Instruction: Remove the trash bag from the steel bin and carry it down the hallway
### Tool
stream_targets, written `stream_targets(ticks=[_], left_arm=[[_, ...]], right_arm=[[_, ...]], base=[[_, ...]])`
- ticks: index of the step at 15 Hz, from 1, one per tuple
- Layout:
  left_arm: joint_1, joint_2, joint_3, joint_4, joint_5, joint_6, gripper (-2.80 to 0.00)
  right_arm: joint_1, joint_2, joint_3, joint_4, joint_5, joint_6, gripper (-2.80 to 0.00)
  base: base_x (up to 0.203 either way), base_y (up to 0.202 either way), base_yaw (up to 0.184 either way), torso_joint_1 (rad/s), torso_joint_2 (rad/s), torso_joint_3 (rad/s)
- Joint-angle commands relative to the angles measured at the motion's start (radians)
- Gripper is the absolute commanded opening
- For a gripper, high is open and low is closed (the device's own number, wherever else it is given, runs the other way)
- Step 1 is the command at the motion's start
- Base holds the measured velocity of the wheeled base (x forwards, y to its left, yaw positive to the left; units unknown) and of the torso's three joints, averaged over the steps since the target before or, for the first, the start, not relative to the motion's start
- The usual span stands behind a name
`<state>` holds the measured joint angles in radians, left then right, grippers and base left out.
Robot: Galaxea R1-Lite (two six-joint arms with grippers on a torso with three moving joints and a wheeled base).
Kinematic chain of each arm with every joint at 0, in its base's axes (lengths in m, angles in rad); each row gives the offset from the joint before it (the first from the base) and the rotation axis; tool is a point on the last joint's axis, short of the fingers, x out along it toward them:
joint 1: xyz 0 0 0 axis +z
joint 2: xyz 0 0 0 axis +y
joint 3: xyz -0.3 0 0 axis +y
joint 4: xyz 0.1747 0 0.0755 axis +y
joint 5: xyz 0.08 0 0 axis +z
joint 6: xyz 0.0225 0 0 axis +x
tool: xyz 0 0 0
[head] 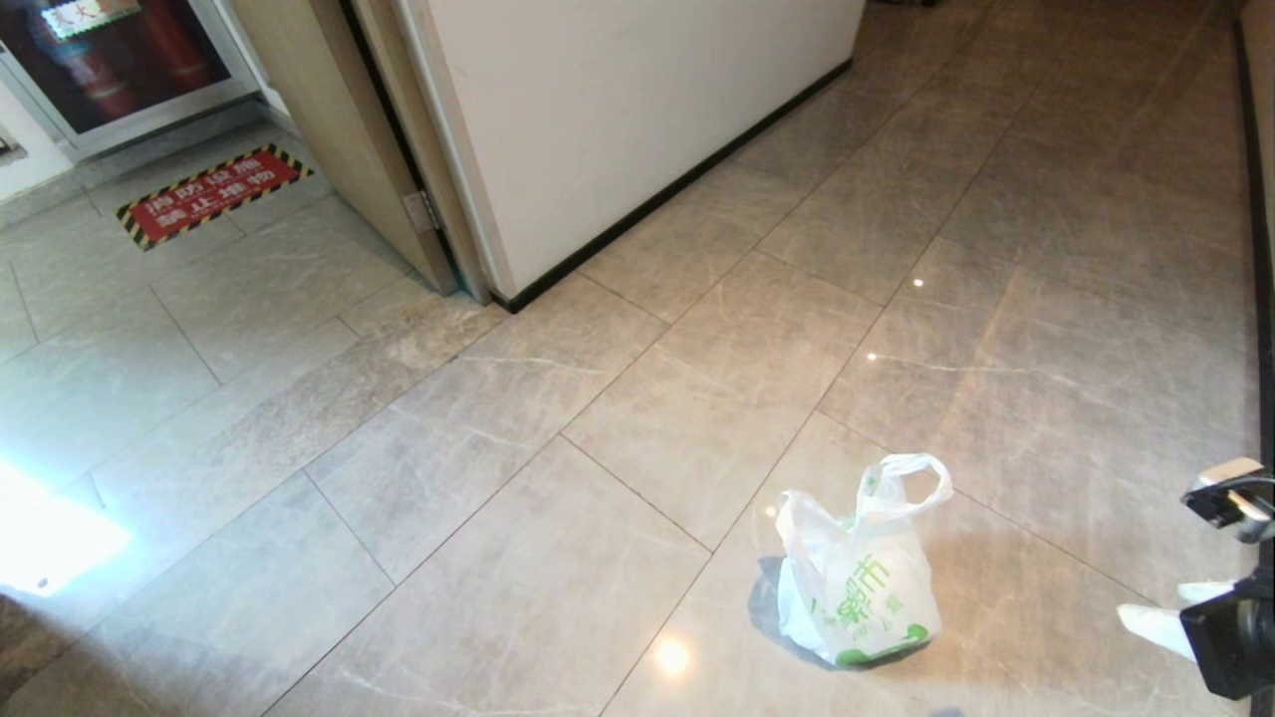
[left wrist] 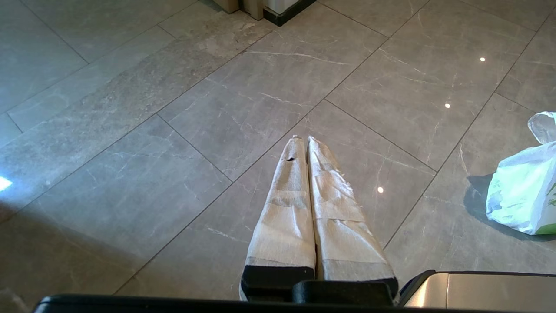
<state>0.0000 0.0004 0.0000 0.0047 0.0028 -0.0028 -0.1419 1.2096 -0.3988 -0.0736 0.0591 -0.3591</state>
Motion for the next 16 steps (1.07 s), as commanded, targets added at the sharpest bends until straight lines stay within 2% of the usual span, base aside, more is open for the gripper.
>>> stream_targets(ticks=[1, 3, 6, 9, 11, 14, 16], left_arm=[[0.000, 0.000, 0.000, 0.000, 0.000, 0.000, -2.80], [0.000, 0.000, 0.000, 0.000, 0.000, 0.000, -2.80], [0.000, 0.000, 0.000, 0.000, 0.000, 0.000, -2.80], [0.000, 0.000, 0.000, 0.000, 0.000, 0.000, -2.80], [0.000, 0.000, 0.000, 0.000, 0.000, 0.000, -2.80], [0.000, 0.000, 0.000, 0.000, 0.000, 0.000, -2.80], [0.000, 0.000, 0.000, 0.000, 0.000, 0.000, -2.80]], right_arm=[[-0.006, -0.231, 0.078, 0.013, 0.000, 0.035, -2.80], [-0.005, -0.417, 0.141, 0.049, 0.000, 0.081, -2.80], [0.025, -0.656, 0.241, 0.088, -0.002, 0.228, -2.80], [0.144, -0.866, 0.316, 0.105, -0.039, 0.293, -2.80], [0.188, -0.943, 0.386, 0.058, -0.056, 0.297, -2.80], [0.119, -1.039, 0.385, 0.089, -0.058, 0.313, -2.80], [0.128, -1.167, 0.385, 0.103, -0.056, 0.315, -2.80]], base=[[0.000, 0.000, 0.000, 0.000, 0.00, 0.000], [0.000, 0.000, 0.000, 0.000, 0.00, 0.000], [0.000, 0.000, 0.000, 0.000, 0.00, 0.000], [0.000, 0.000, 0.000, 0.000, 0.00, 0.000], [0.000, 0.000, 0.000, 0.000, 0.00, 0.000], [0.000, 0.000, 0.000, 0.000, 0.00, 0.000], [0.000, 0.000, 0.000, 0.000, 0.00, 0.000]])
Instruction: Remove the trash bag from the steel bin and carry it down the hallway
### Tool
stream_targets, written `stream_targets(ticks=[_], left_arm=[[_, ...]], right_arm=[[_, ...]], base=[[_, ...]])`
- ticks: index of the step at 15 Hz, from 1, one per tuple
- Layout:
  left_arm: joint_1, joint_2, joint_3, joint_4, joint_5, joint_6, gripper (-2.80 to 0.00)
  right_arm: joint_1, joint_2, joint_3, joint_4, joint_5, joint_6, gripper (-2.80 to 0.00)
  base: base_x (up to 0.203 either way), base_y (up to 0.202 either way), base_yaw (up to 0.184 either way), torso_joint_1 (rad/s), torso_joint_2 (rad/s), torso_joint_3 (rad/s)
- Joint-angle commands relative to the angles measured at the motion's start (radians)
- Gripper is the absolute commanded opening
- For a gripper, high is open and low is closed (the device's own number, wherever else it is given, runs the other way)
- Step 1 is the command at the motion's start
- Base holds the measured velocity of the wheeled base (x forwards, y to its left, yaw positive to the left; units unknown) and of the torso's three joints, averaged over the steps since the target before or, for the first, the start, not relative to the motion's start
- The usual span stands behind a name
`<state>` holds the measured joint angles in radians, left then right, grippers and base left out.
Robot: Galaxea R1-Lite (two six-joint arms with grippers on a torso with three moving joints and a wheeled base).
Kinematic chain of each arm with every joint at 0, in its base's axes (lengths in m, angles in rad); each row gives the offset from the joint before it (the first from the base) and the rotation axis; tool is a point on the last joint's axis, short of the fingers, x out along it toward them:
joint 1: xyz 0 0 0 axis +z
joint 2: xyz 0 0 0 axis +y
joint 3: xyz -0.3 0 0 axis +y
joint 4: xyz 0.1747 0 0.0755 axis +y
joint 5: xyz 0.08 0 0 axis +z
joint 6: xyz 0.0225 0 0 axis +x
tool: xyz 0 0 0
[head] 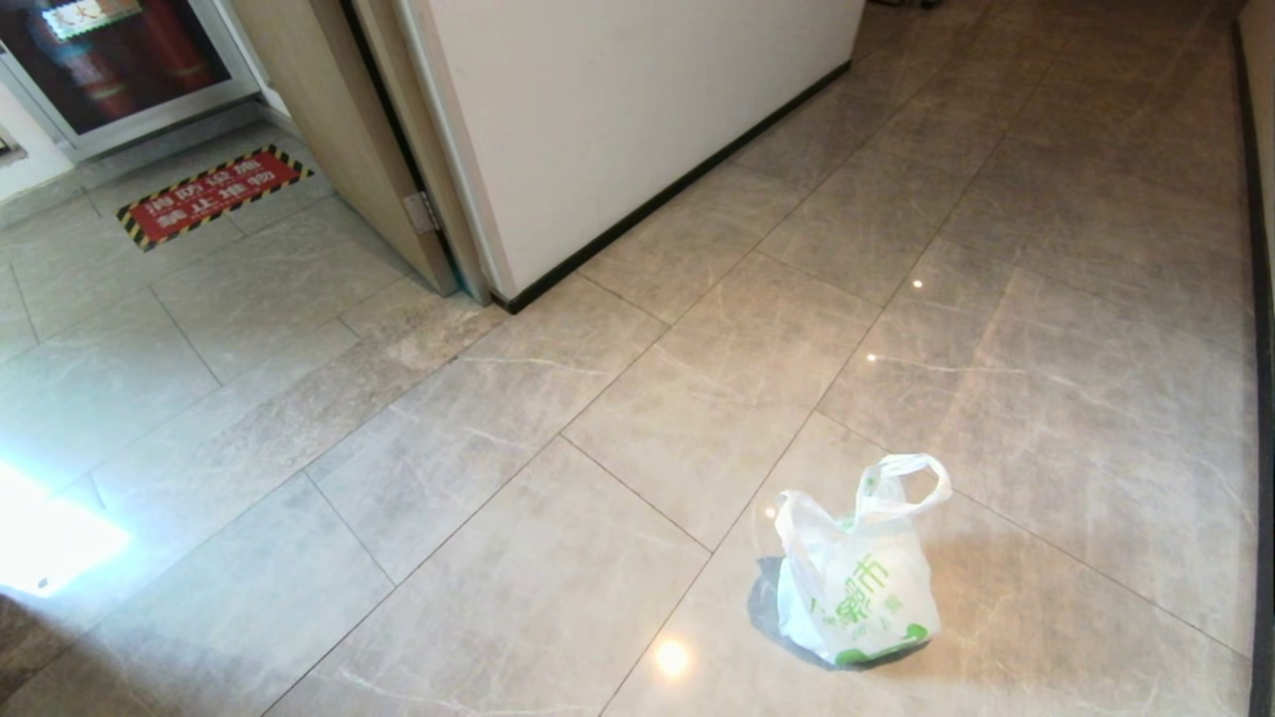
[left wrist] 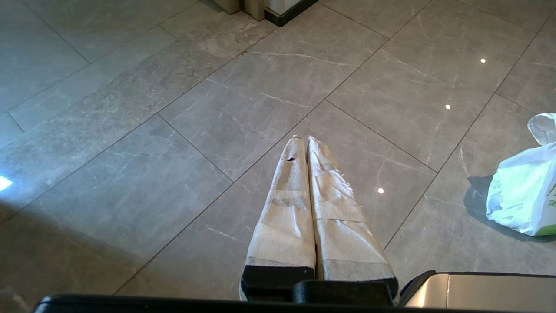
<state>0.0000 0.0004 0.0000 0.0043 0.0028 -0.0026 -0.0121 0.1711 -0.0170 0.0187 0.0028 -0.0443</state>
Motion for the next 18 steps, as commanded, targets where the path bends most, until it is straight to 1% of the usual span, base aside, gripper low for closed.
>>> stream_targets(ticks=[1, 5, 15, 18], left_arm=[[0.000, 0.000, 0.000, 0.000, 0.000, 0.000, -2.80], [0.000, 0.000, 0.000, 0.000, 0.000, 0.000, -2.80], [0.000, 0.000, 0.000, 0.000, 0.000, 0.001, -2.80], [0.000, 0.000, 0.000, 0.000, 0.000, 0.000, -2.80]], right_arm=[[0.002, -0.168, 0.003, 0.015, 0.001, 0.005, -2.80], [0.006, -0.173, 0.002, 0.020, 0.000, 0.017, -2.80], [0.006, -0.173, 0.002, 0.020, 0.000, 0.017, -2.80], [0.006, -0.173, 0.002, 0.021, 0.000, 0.015, -2.80]], base=[[0.000, 0.000, 0.000, 0.000, 0.00, 0.000], [0.000, 0.000, 0.000, 0.000, 0.00, 0.000], [0.000, 0.000, 0.000, 0.000, 0.00, 0.000], [0.000, 0.000, 0.000, 0.000, 0.00, 0.109]])
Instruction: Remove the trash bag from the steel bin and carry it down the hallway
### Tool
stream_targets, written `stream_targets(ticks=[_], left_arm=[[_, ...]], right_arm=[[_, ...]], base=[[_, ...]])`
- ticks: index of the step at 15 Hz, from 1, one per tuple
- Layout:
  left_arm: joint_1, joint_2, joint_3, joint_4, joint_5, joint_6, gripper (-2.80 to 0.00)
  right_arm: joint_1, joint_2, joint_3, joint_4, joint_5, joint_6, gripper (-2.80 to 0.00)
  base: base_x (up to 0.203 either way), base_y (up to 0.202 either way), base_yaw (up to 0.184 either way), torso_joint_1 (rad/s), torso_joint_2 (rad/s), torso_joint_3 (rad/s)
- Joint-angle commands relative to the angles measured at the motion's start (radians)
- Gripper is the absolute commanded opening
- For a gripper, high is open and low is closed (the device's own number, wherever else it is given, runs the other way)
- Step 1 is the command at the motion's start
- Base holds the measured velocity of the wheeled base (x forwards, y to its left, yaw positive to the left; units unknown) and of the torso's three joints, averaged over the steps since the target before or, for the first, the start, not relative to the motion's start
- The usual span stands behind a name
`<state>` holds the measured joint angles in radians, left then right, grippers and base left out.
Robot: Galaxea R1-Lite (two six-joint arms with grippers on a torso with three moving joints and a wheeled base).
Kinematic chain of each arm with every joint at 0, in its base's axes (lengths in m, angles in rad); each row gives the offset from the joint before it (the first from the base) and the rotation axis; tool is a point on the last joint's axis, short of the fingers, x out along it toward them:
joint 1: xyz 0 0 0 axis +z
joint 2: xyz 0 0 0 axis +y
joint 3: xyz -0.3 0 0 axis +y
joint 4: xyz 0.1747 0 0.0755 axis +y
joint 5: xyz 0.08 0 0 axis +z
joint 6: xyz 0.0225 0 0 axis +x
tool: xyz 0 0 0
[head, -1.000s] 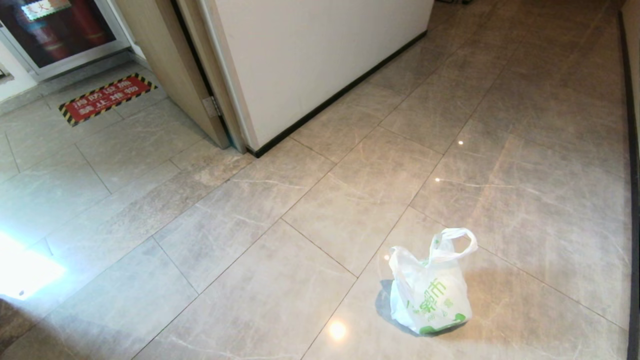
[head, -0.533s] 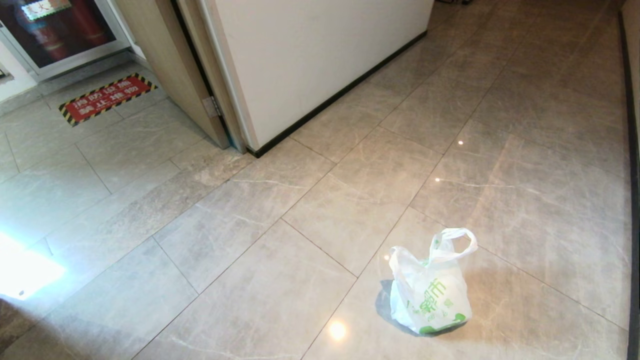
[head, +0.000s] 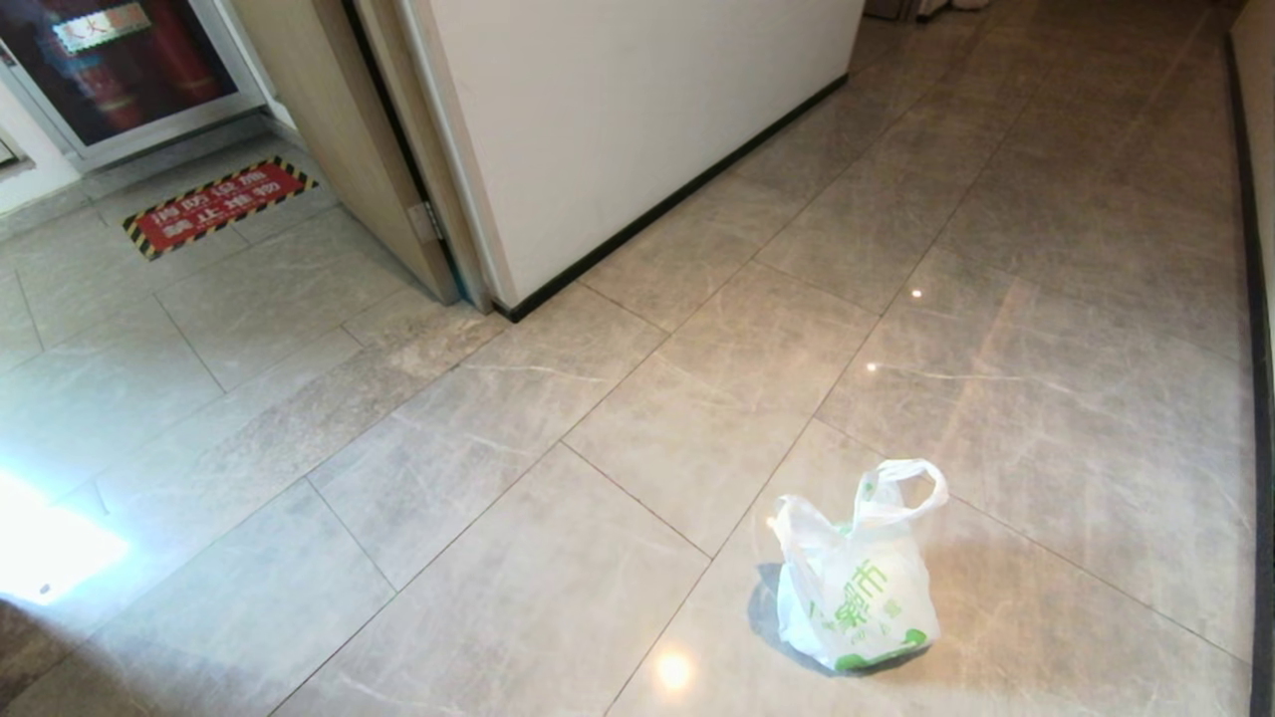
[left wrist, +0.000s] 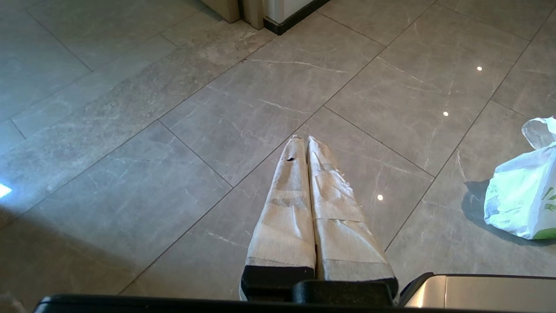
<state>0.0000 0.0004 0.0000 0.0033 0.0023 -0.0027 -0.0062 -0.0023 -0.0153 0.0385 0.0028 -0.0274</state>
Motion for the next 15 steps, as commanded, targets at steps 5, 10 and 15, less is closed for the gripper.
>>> stream_targets(ticks=[5, 10, 15], left_arm=[[0.000, 0.000, 0.000, 0.001, 0.001, -0.003, -2.80], [0.000, 0.000, 0.000, 0.001, 0.002, -0.007, -2.80], [0.000, 0.000, 0.000, 0.001, 0.002, -0.007, -2.80]], right_arm=[[0.000, 0.001, 0.000, 0.003, 0.001, -0.004, -2.80], [0.000, 0.001, 0.001, 0.002, 0.000, -0.005, -2.80], [0.000, 0.001, 0.000, 0.000, 0.000, 0.000, -2.80]], base=[[0.000, 0.000, 0.000, 0.002, 0.00, 0.195], [0.000, 0.000, 0.000, 0.003, 0.00, 0.201], [0.000, 0.000, 0.000, 0.003, 0.00, 0.203]])
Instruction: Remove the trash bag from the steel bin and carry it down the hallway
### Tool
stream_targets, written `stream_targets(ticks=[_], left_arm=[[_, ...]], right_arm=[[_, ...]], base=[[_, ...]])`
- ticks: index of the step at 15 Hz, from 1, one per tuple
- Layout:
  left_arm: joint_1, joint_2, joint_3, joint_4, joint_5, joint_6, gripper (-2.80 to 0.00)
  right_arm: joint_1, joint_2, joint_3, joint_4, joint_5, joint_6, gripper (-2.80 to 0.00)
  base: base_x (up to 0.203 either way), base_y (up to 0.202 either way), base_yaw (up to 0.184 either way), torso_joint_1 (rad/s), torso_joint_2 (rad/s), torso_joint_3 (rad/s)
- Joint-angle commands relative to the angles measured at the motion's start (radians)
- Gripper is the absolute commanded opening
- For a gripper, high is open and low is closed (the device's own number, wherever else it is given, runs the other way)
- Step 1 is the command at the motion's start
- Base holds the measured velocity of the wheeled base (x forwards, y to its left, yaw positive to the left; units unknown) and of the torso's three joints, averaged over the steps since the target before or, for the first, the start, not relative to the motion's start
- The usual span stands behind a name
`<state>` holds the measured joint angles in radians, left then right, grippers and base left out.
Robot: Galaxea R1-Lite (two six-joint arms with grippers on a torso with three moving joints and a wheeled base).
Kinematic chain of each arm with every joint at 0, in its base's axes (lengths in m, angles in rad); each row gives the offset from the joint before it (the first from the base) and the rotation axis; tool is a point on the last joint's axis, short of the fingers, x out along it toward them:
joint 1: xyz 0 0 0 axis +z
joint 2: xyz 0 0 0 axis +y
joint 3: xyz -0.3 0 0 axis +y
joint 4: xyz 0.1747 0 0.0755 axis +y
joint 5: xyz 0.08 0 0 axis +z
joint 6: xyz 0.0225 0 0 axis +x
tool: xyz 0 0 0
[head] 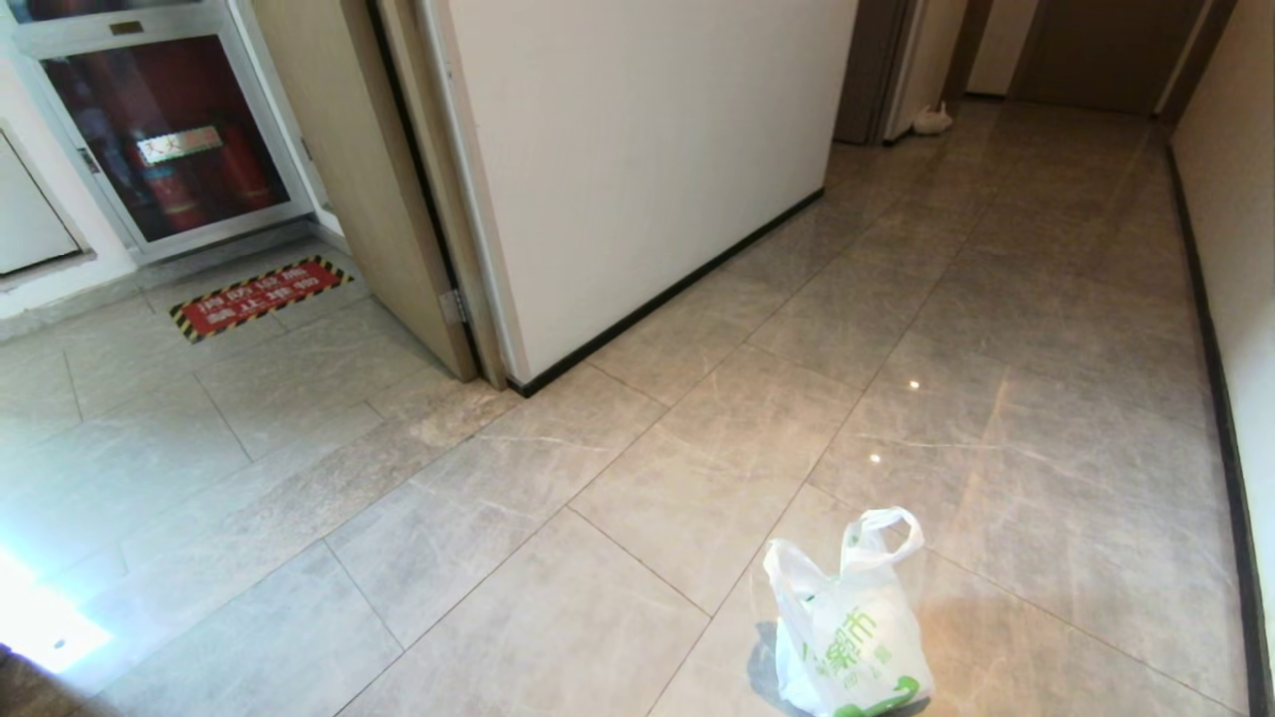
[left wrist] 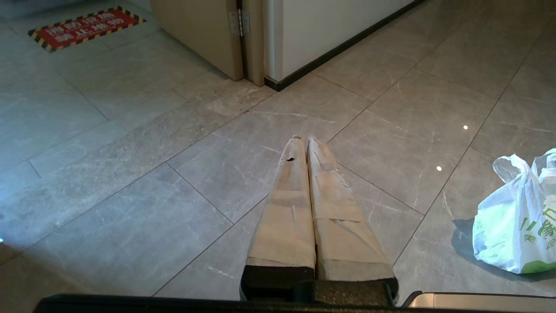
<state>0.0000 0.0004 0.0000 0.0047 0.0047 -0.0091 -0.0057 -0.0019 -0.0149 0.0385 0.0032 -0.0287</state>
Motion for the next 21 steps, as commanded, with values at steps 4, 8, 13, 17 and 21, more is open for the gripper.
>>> stream_targets(ticks=[4, 8, 13, 17, 21], left_arm=[[0.000, 0.000, 0.000, 0.000, 0.000, -0.002, -2.80], [0.000, 0.000, 0.000, 0.000, 0.000, 0.000, -2.80], [0.000, 0.000, 0.000, 0.000, 0.000, 0.000, -2.80], [0.000, 0.000, 0.000, -0.002, -0.002, 0.009, -2.80], [0.000, 0.000, 0.000, -0.002, -0.002, 0.006, -2.80]], right_arm=[[0.000, 0.000, 0.000, 0.000, 0.000, -0.002, -2.80], [0.000, 0.000, 0.000, -0.002, 0.000, -0.003, -2.80], [0.000, 0.000, 0.000, -0.002, 0.000, -0.004, -2.80], [0.000, 0.000, 0.000, -0.002, 0.000, -0.003, -2.80], [0.000, 0.002, 0.000, 0.000, -0.002, 0.000, -2.80]], base=[[0.000, 0.000, 0.000, 0.006, 0.00, 0.202], [0.000, 0.000, 0.000, 0.002, 0.00, 0.199], [0.000, 0.000, 0.000, 0.003, 0.00, 0.190], [0.000, 0.000, 0.000, 0.004, 0.01, 0.038], [0.000, 0.000, 0.000, 0.000, 0.00, 0.000]])
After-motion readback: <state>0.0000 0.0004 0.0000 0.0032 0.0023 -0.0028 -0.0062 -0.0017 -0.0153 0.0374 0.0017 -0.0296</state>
